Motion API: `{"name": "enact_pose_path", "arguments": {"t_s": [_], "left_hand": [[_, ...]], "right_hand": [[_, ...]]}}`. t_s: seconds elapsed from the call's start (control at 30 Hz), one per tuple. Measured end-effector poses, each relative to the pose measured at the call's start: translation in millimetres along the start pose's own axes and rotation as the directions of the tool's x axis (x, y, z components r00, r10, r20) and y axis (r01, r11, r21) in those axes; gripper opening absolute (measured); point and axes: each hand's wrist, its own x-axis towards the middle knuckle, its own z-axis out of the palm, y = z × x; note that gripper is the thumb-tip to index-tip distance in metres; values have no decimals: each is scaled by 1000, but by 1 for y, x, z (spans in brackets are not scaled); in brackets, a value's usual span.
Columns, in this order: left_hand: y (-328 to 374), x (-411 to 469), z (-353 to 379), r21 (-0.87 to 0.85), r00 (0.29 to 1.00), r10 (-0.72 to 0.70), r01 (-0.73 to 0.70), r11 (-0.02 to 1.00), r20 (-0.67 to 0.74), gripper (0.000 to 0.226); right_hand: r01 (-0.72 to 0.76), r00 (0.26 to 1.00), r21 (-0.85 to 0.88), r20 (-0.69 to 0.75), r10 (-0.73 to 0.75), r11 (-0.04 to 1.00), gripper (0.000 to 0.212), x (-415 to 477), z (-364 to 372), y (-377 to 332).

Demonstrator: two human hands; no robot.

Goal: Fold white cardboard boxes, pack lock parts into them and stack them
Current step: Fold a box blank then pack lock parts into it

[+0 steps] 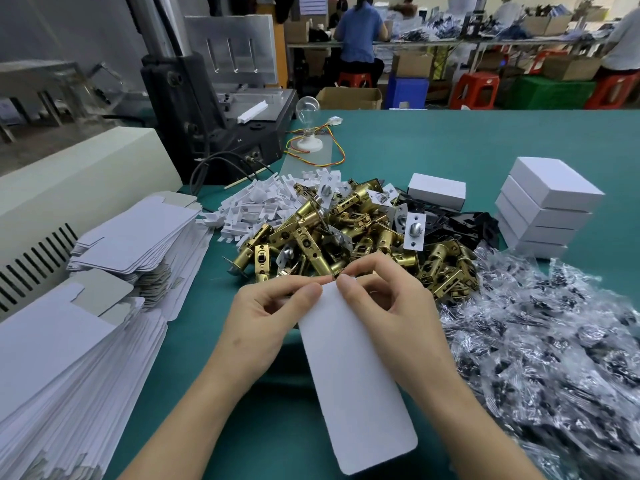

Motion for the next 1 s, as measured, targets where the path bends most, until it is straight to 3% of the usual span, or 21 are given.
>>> {"name": "enact_pose_path", "arguments": {"t_s": [0.27,0.7,0.8,0.9,1.0], "left_hand": [[3,0,1,-39,993,-101,103,994,59,27],[0,0,-3,-32,992,-108,111,993,65,22],[2,2,-5,-104,986,-164,163,981,7,24],[4,5,-11,-224,961,-262,238,945,-87,28],[2,7,-16,-285,948,-289,243,927,-133,22]], "right_hand": [[-8,998,10,-64,9,1000,5,2,-3,-1],[-71,997,27,-27,71,997,5,2,-7,-5],[-60,998,60,1,60,996,10,3,-7,-4],[34,999,99,2,-35,995,35,3,-7,-5],[320,945,-190,140,-297,928,62,3,-6,-5]]}}
